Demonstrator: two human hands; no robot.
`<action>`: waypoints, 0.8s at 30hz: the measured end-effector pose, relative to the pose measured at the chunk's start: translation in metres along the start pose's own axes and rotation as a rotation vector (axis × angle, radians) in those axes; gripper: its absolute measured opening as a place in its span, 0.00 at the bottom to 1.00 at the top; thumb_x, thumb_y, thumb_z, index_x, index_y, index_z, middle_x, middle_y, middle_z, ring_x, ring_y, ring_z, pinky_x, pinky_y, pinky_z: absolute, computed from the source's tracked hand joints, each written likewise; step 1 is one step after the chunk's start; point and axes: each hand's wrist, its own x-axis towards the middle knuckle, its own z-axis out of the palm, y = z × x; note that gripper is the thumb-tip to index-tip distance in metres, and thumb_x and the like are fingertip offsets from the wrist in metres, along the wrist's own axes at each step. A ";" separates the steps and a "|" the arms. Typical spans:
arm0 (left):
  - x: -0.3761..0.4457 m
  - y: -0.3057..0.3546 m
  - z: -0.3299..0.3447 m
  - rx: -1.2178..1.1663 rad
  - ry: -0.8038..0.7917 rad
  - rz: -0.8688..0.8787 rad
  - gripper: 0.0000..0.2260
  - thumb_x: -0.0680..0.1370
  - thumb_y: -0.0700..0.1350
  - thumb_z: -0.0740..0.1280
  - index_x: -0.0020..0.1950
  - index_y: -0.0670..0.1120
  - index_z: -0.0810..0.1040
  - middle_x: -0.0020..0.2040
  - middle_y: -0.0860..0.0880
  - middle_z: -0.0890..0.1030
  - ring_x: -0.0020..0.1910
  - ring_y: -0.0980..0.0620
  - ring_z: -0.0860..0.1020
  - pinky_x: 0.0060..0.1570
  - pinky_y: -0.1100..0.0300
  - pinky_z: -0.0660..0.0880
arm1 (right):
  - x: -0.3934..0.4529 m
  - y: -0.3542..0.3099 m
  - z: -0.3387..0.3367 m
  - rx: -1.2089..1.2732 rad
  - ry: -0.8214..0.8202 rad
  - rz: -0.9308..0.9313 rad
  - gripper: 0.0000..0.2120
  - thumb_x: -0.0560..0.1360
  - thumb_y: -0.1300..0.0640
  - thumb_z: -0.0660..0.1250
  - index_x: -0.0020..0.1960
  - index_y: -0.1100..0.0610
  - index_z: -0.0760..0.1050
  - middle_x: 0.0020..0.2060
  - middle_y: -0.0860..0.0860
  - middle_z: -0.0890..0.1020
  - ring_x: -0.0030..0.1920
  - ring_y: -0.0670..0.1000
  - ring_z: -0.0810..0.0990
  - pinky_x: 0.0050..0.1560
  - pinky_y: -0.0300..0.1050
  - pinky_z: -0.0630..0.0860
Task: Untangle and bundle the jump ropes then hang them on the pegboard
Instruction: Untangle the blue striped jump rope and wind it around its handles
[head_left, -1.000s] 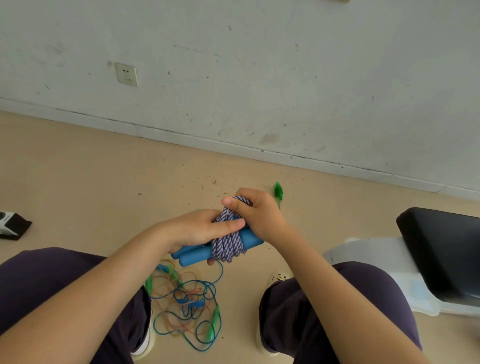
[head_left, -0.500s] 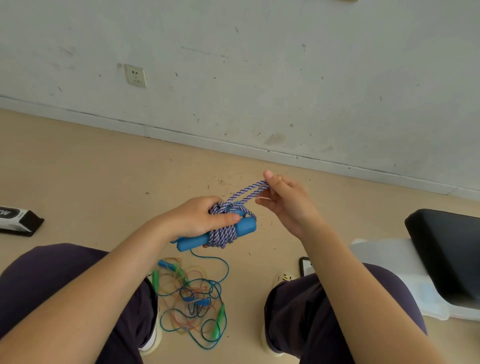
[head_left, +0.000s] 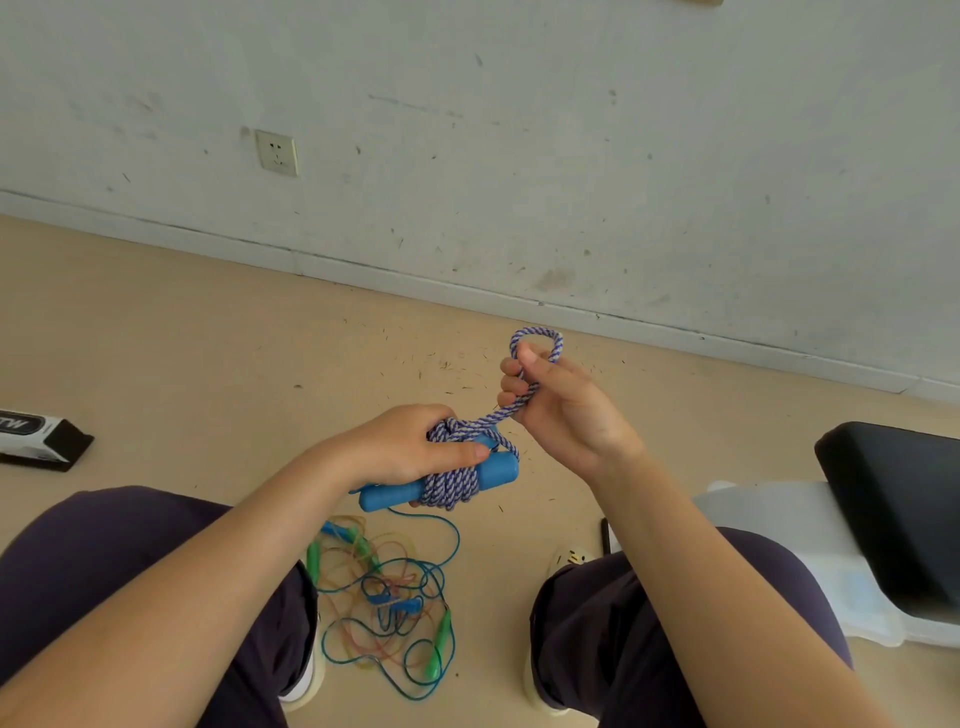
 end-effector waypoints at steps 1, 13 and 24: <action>0.000 0.001 0.001 0.013 -0.004 0.005 0.18 0.74 0.66 0.68 0.48 0.51 0.77 0.43 0.53 0.81 0.39 0.55 0.78 0.38 0.60 0.70 | 0.000 0.001 0.000 -0.044 0.023 -0.005 0.03 0.80 0.61 0.63 0.47 0.58 0.73 0.40 0.52 0.73 0.35 0.46 0.70 0.40 0.39 0.71; 0.000 0.005 0.006 0.091 -0.031 0.013 0.20 0.75 0.65 0.68 0.48 0.48 0.77 0.41 0.52 0.78 0.38 0.55 0.75 0.38 0.59 0.68 | 0.000 0.000 0.010 -0.060 0.206 0.069 0.22 0.84 0.43 0.48 0.43 0.56 0.70 0.32 0.52 0.70 0.28 0.48 0.62 0.30 0.40 0.62; -0.001 0.005 0.005 0.049 -0.025 -0.014 0.19 0.75 0.65 0.69 0.49 0.49 0.77 0.44 0.51 0.81 0.40 0.54 0.78 0.39 0.58 0.72 | -0.001 0.001 0.006 -0.169 0.070 -0.004 0.14 0.84 0.59 0.53 0.59 0.56 0.77 0.47 0.51 0.82 0.39 0.47 0.74 0.39 0.39 0.67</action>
